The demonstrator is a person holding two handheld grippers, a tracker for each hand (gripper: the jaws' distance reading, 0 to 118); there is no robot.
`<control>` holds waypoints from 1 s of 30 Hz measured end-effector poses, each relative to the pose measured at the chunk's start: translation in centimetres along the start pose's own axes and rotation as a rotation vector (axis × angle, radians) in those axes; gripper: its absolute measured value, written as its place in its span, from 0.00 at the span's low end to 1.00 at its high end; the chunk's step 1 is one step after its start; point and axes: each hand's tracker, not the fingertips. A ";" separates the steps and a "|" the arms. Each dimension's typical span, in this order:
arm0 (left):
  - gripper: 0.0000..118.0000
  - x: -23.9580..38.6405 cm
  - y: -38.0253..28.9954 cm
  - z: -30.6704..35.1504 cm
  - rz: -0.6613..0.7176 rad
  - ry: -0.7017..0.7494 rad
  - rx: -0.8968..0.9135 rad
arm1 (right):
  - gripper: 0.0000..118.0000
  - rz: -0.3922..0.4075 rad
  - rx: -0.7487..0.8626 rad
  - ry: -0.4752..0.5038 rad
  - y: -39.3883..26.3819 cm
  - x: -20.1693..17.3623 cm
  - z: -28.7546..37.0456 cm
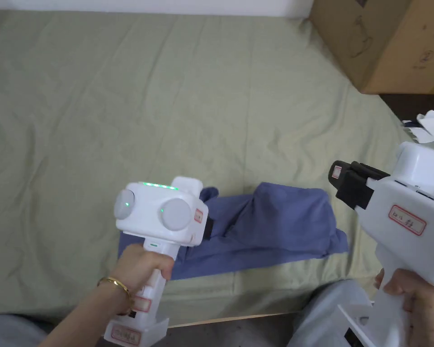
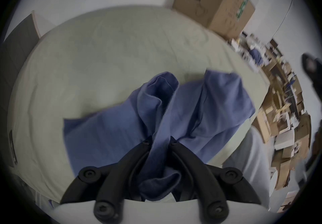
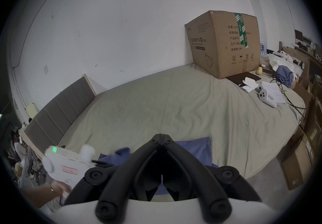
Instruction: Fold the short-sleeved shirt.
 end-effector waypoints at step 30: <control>0.02 2.8 -3.2 -1.1 0.152 -0.078 0.052 | 0.00 -0.019 0.046 0.003 0.5 0.8 1.0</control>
